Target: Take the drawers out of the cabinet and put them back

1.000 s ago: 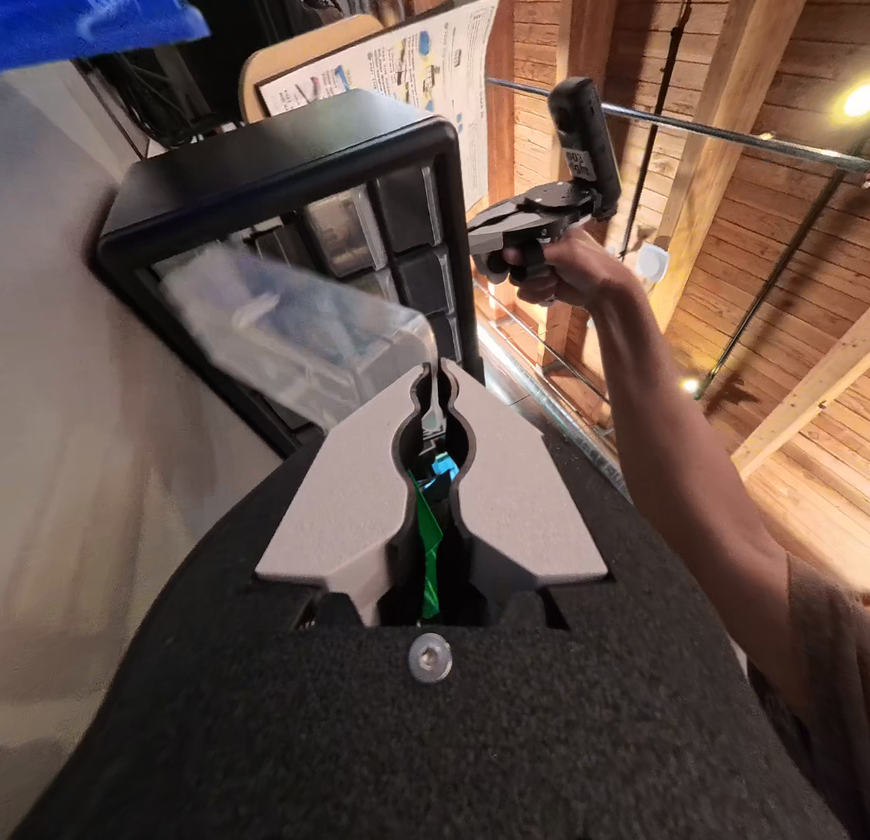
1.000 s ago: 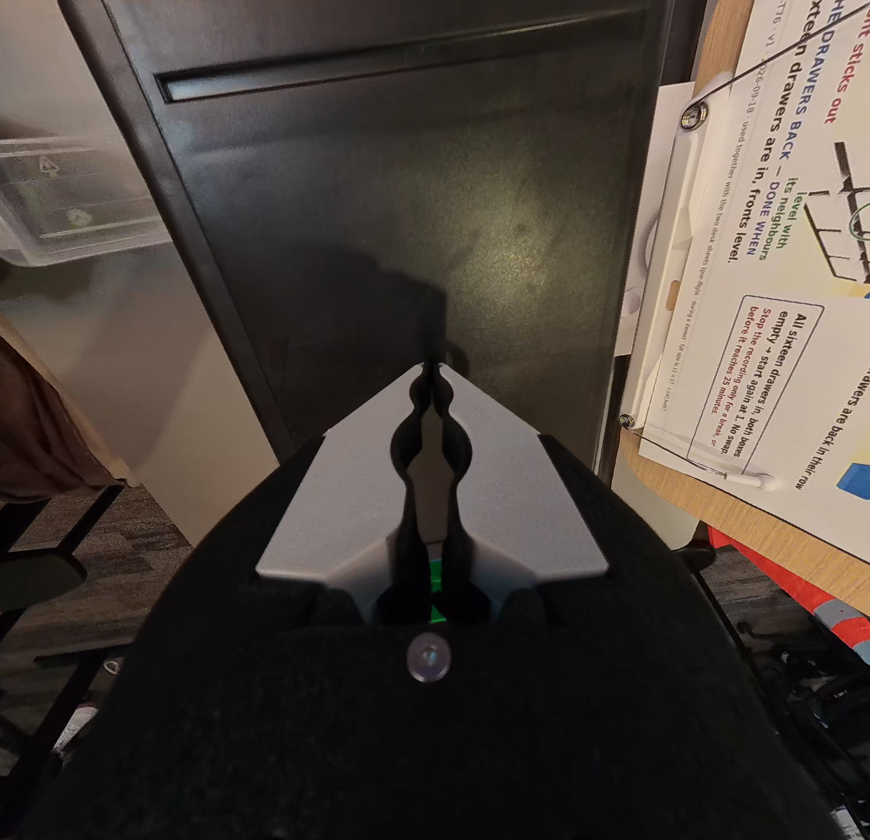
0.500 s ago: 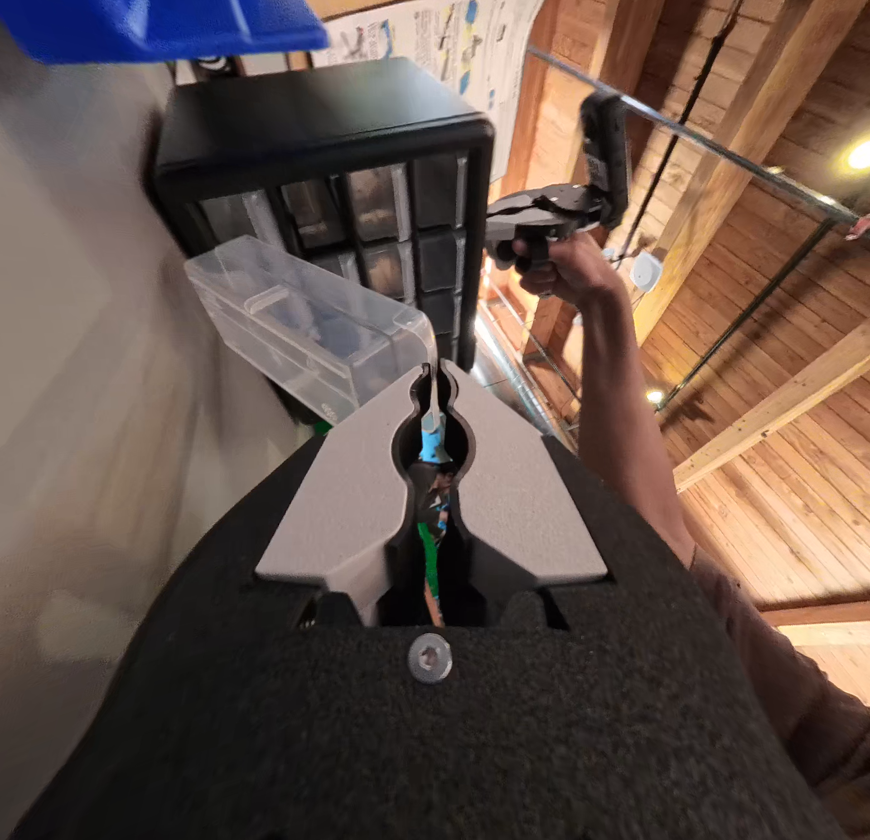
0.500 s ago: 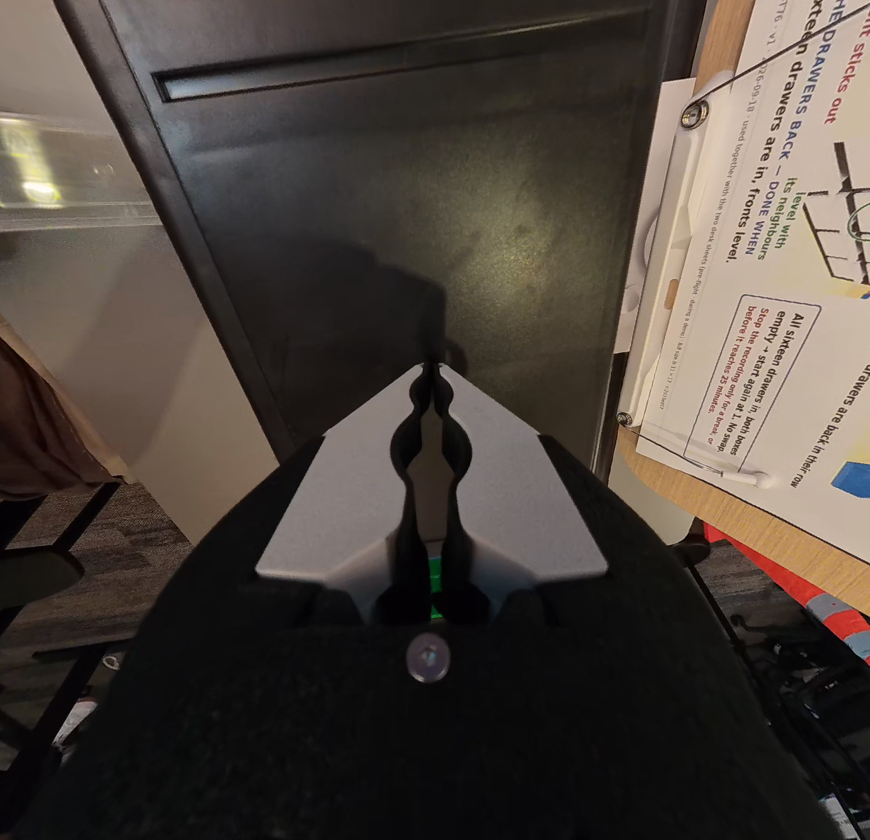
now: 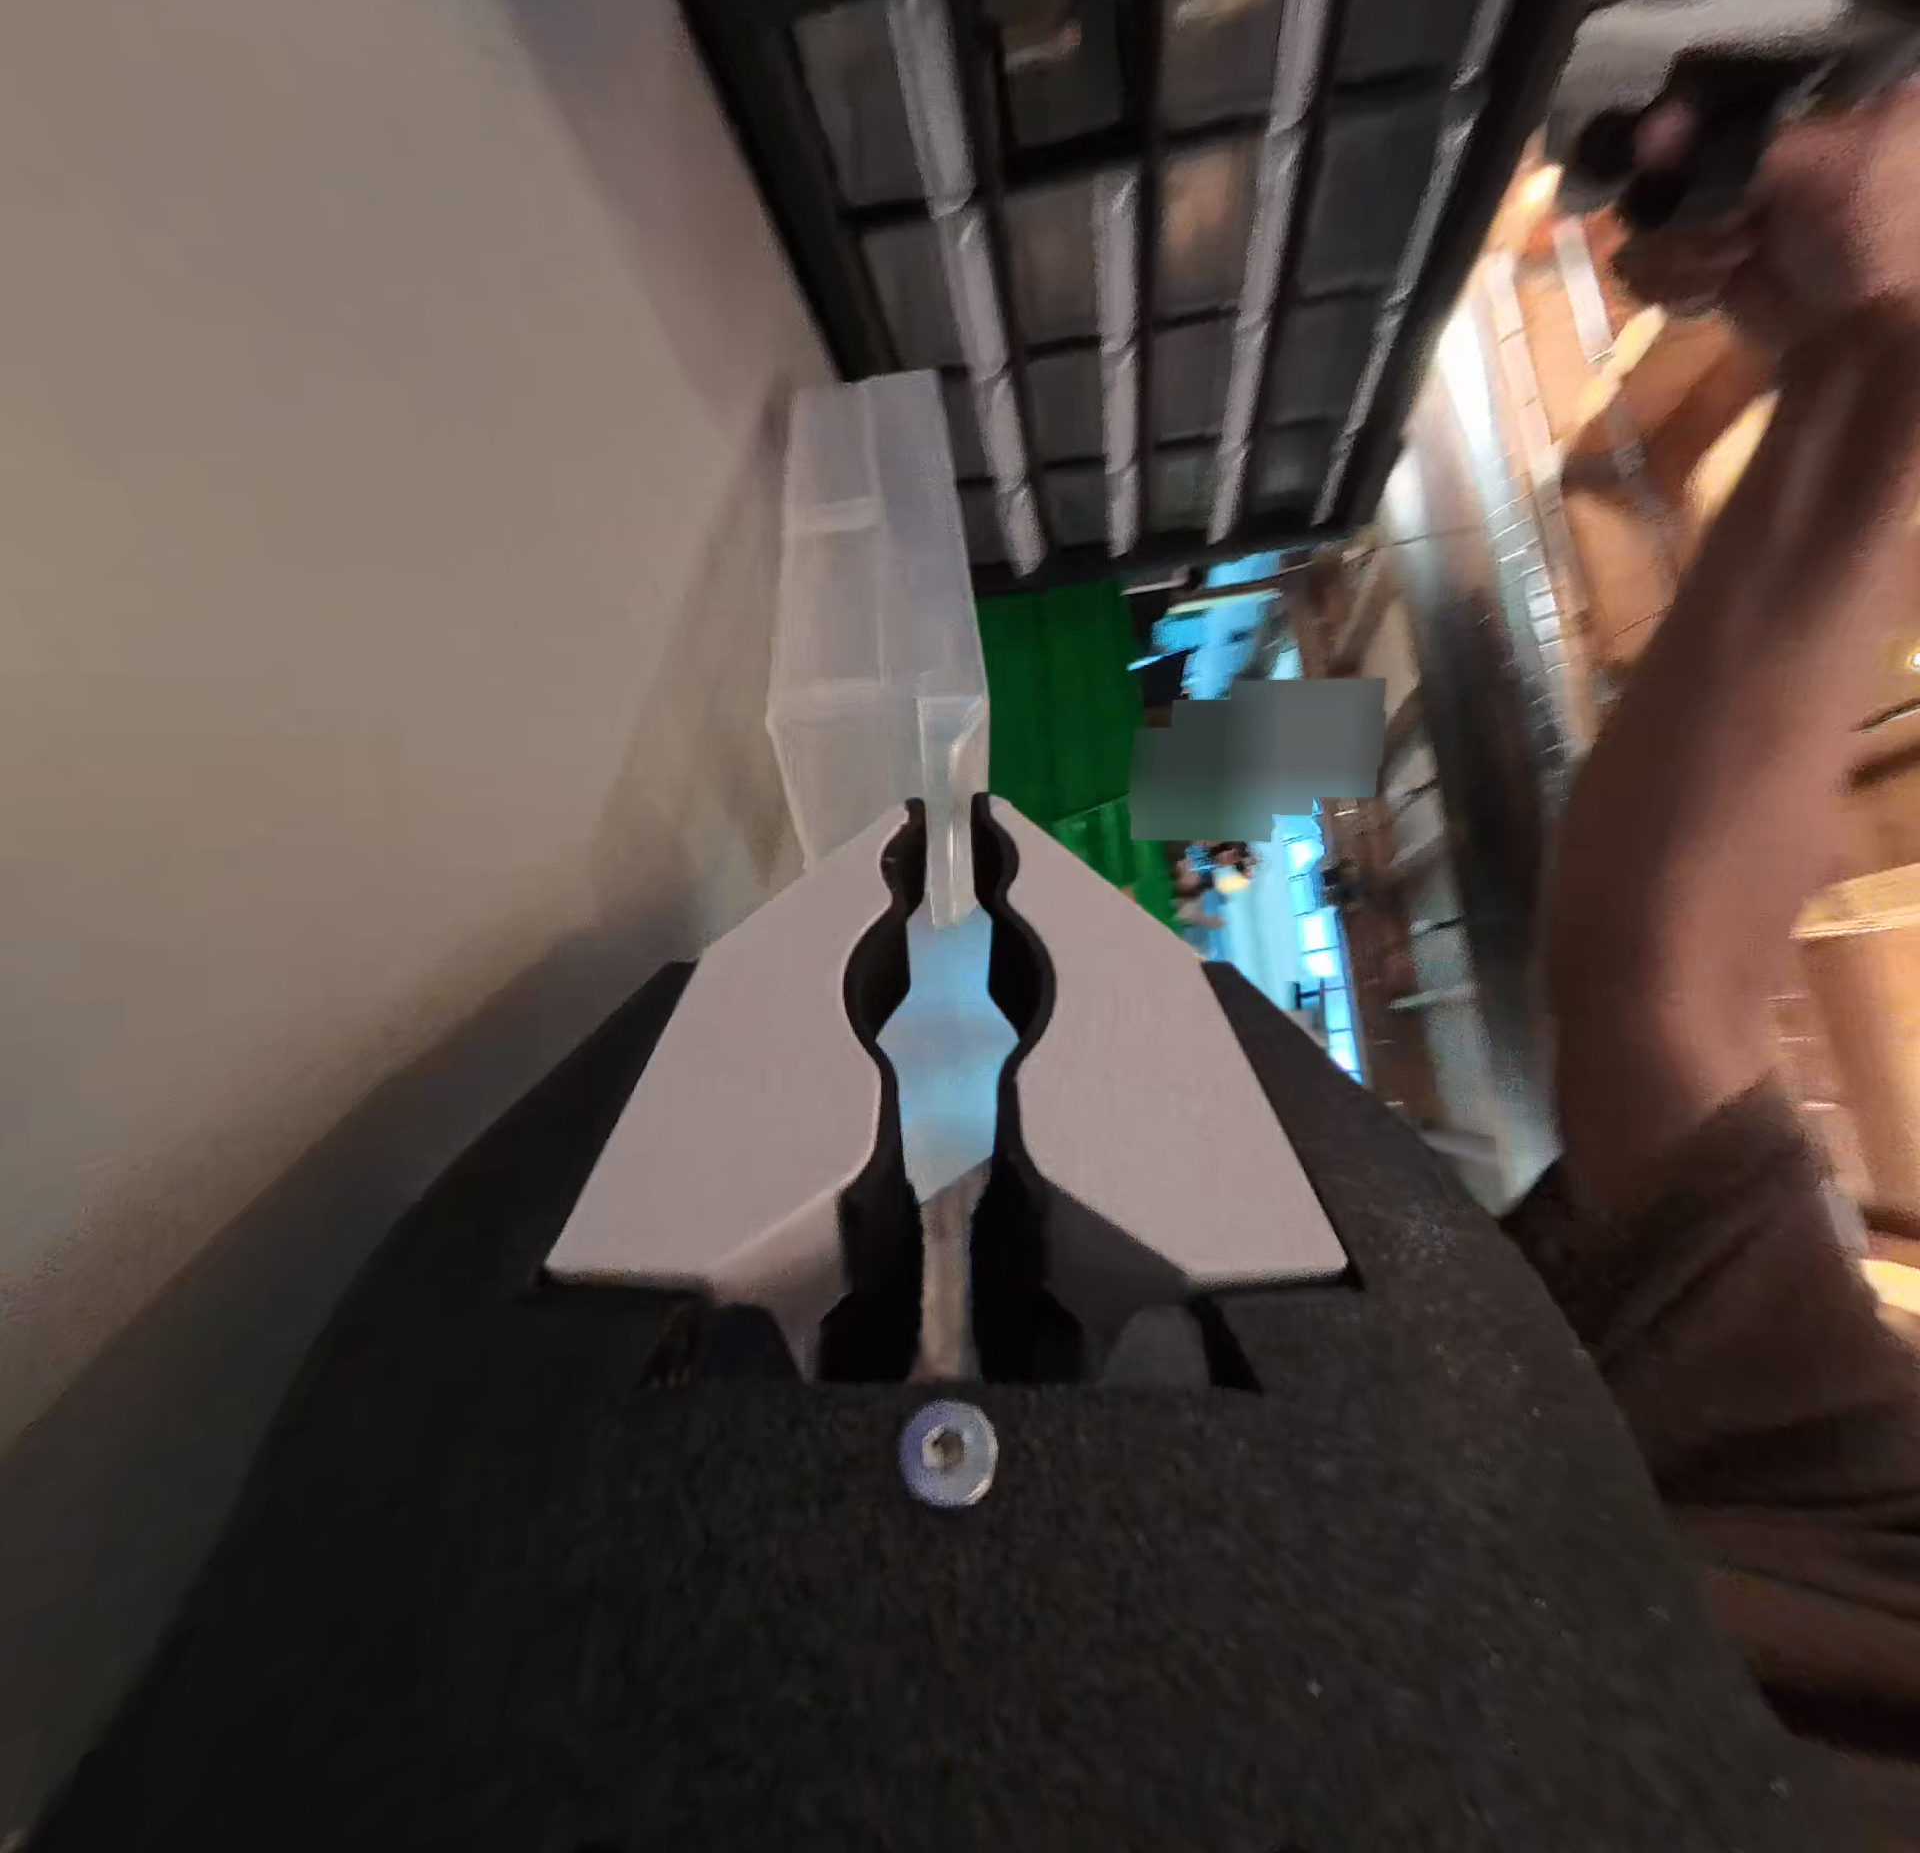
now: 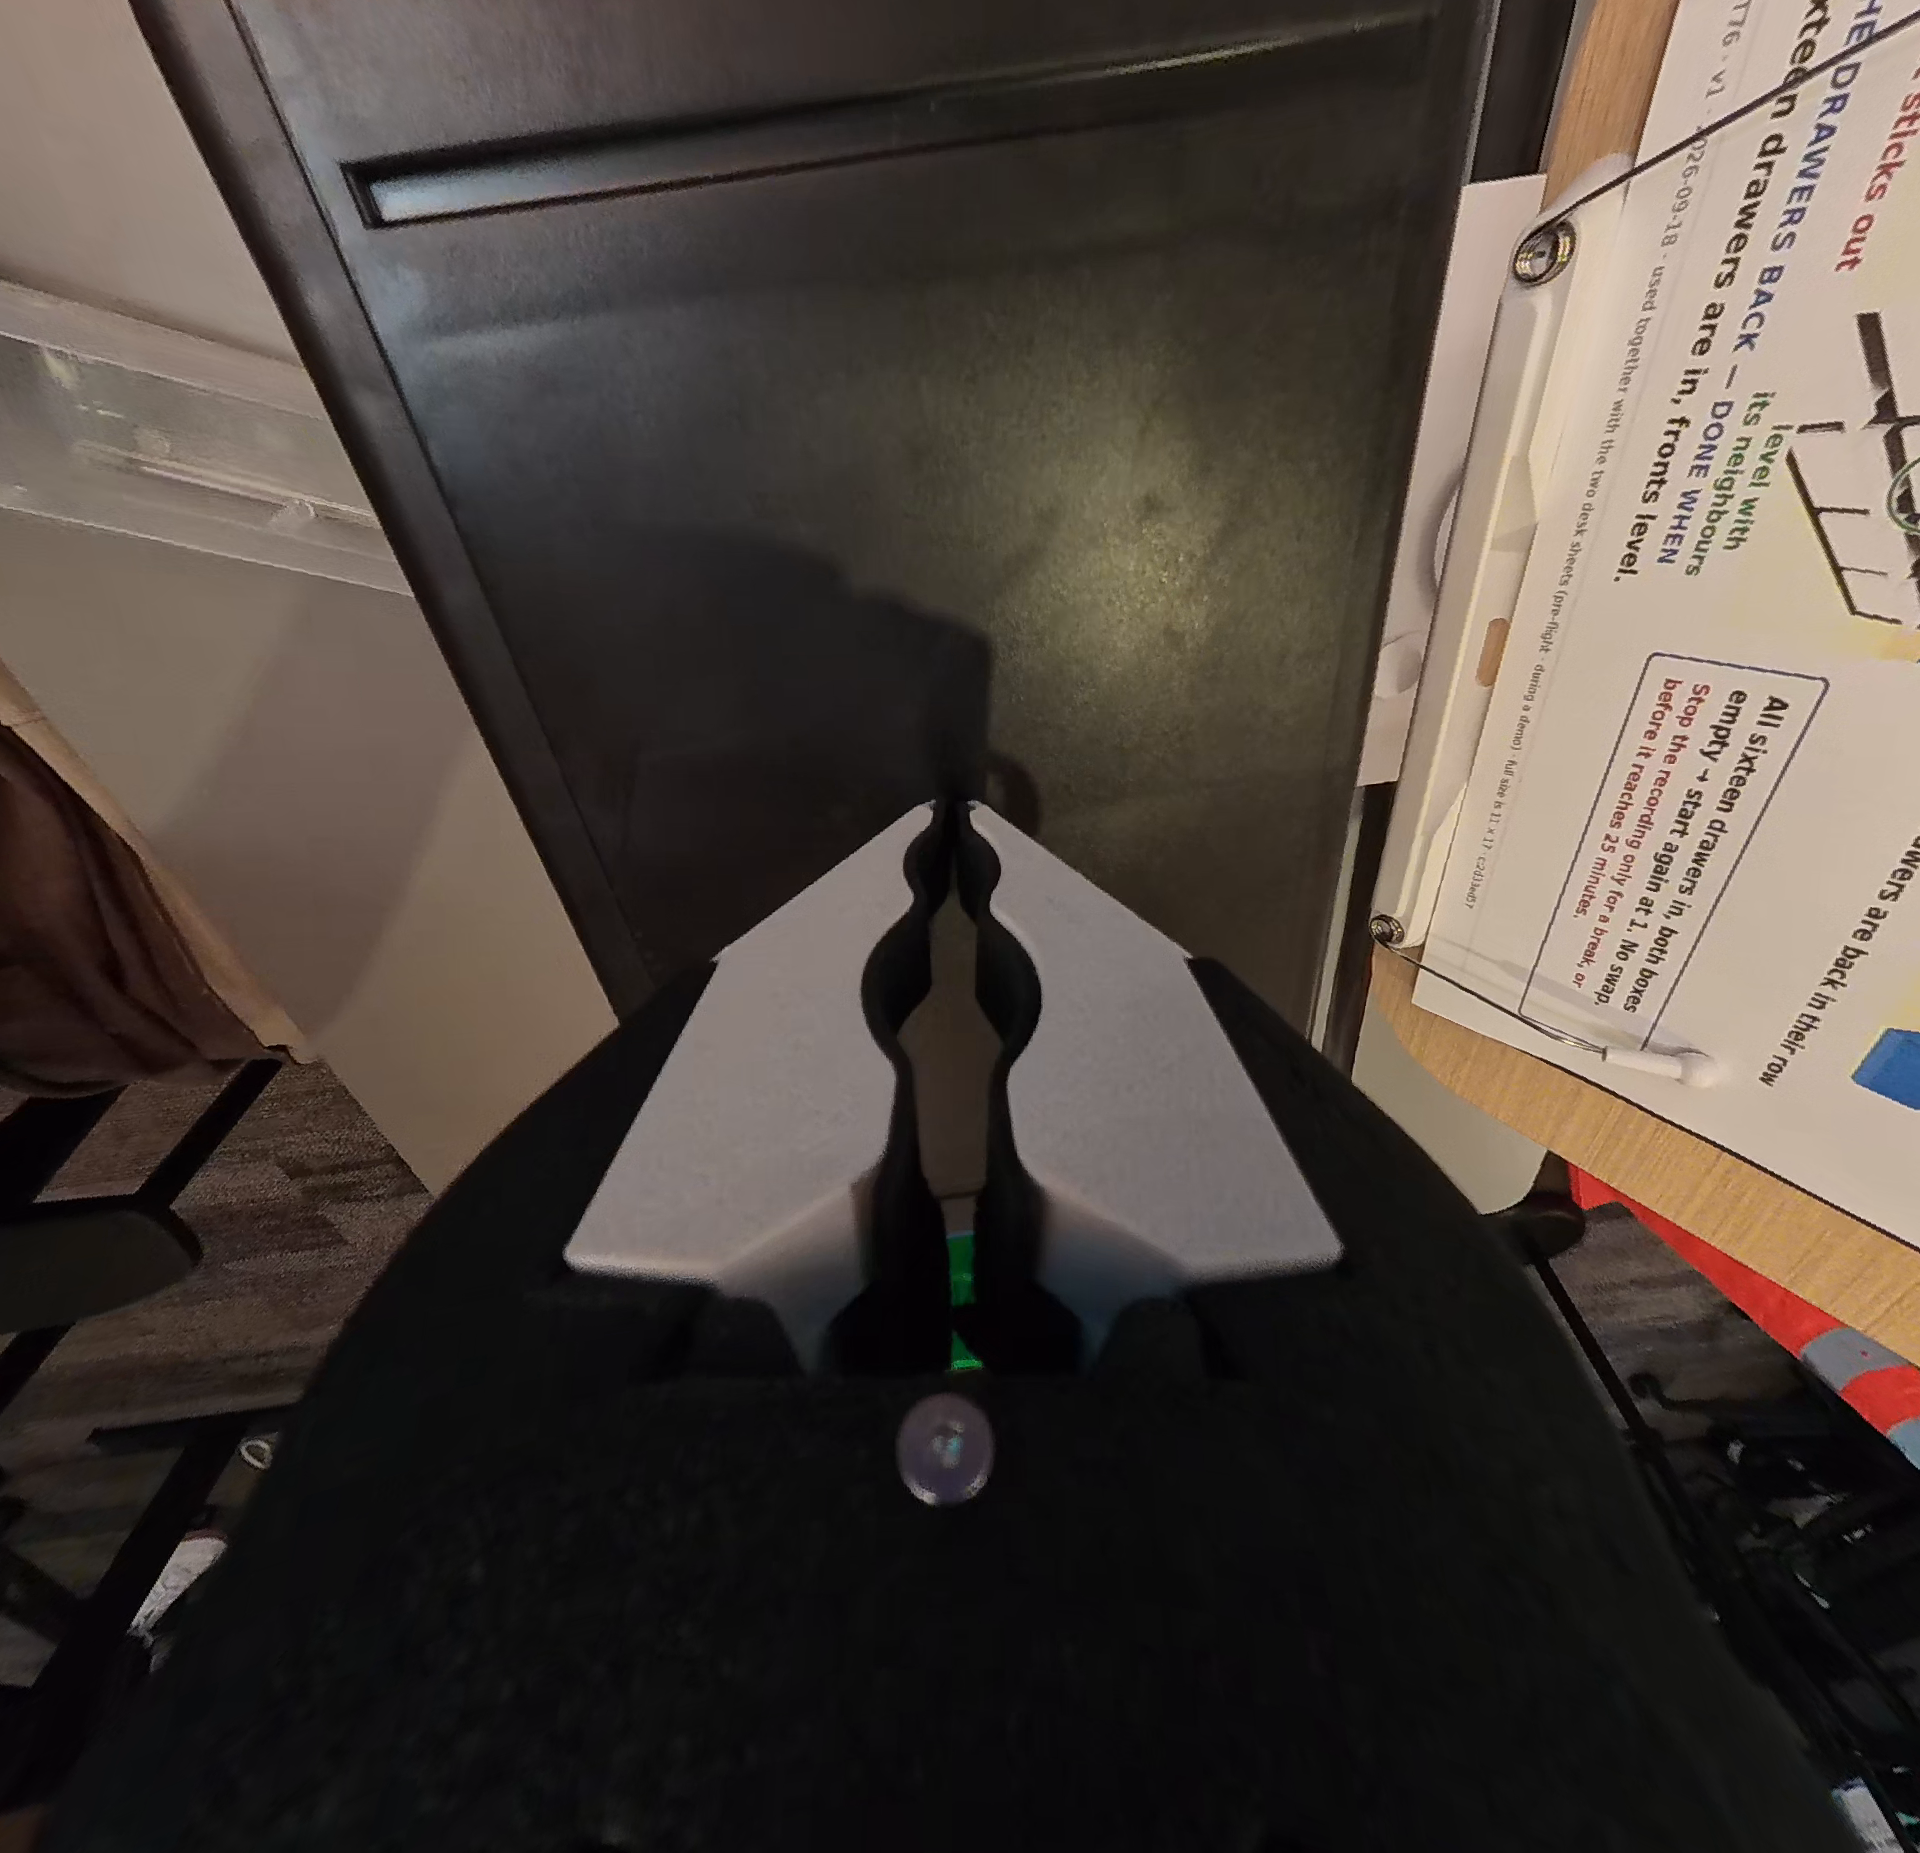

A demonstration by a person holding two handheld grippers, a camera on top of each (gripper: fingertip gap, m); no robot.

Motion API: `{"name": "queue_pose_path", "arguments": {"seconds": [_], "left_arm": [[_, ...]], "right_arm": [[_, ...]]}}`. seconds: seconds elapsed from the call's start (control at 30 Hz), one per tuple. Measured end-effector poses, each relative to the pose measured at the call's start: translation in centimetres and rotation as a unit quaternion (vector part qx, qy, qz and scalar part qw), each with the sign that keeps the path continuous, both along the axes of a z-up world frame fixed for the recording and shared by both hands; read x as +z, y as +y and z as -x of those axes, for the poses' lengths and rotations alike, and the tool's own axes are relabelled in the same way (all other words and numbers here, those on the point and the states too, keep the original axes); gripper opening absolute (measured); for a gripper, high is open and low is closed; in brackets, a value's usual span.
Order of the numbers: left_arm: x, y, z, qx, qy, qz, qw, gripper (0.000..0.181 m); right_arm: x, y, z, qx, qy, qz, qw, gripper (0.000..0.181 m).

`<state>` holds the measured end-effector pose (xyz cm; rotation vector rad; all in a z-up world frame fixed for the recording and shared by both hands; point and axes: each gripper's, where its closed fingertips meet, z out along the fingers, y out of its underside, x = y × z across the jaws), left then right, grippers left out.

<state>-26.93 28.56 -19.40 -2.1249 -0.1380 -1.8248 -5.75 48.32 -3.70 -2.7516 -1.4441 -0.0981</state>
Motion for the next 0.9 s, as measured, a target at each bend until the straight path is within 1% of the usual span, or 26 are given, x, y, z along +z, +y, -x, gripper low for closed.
{"name": "queue_pose_path", "arguments": {"seconds": [0.07, 0.17, 0.23, 0.3, 0.43, 0.57, 0.63, 0.7, 0.77, 0.83, 0.9], "left_arm": [[-0.8, -0.4, 0.6, -0.01, 0.055, -0.012, 0.998, 0.008], [-1.3, -0.5, 1.4, -0.028, 0.106, -0.028, 0.994, 0.009], [-1.6, -0.5, 1.8, -0.042, 0.121, -0.032, 0.991, 0.009], [-1.6, -0.2, 2.2, -0.035, 0.127, -0.029, 0.991, 0.009], [-1.9, -0.6, 2.0, -0.049, 0.138, -0.018, 0.989, 0.01], [-2.1, -0.7, 2.2, -0.044, 0.158, -0.026, 0.986, 0.025], [-2.1, -0.6, 2.6, -0.04, 0.184, -0.045, 0.981, 0.035], [-2.4, -0.2, 3.6, -0.032, 0.245, -0.083, 0.966, 0.055], [-1.7, 0.6, 4.7, -0.007, 0.31, -0.156, 0.938, 0.073], [-1.0, 0.8, 4.4, -0.002, 0.366, -0.238, 0.9, 0.092], [-1.4, 0.6, 3.1, -0.023, 0.423, -0.289, 0.858, 0.107]], "right_arm": [[0.0, 0.0, 0.0, 0.001, -0.004, 0.0, 1.0, 0.0], [0.0, 0.0, 0.0, 0.001, -0.007, -0.001, 1.0, 0.0], [0.0, 0.0, 0.0, 0.001, -0.006, -0.004, 1.0, 0.0], [0.0, 0.0, 0.0, -0.001, -0.002, -0.007, 1.0, 0.0], [0.0, 0.0, 0.0, -0.005, 0.019, -0.015, 1.0, 0.0], [0.0, 0.0, 0.0, -0.013, 0.05, -0.025, 0.998, 0.0], [0.0, 0.0, 0.0, -0.014, 0.064, -0.032, 0.997, 0.0], [0.1, 0.0, 0.0, -0.015, 0.077, -0.04, 0.996, 0.0], [0.1, 0.0, 0.0, -0.015, 0.087, -0.046, 0.995, 0.0], [0.1, 0.0, 0.0, -0.017, 0.094, -0.047, 0.994, 0.0], [0.1, 0.0, 0.1, -0.02, 0.099, -0.045, 0.994, 0.0]]}}
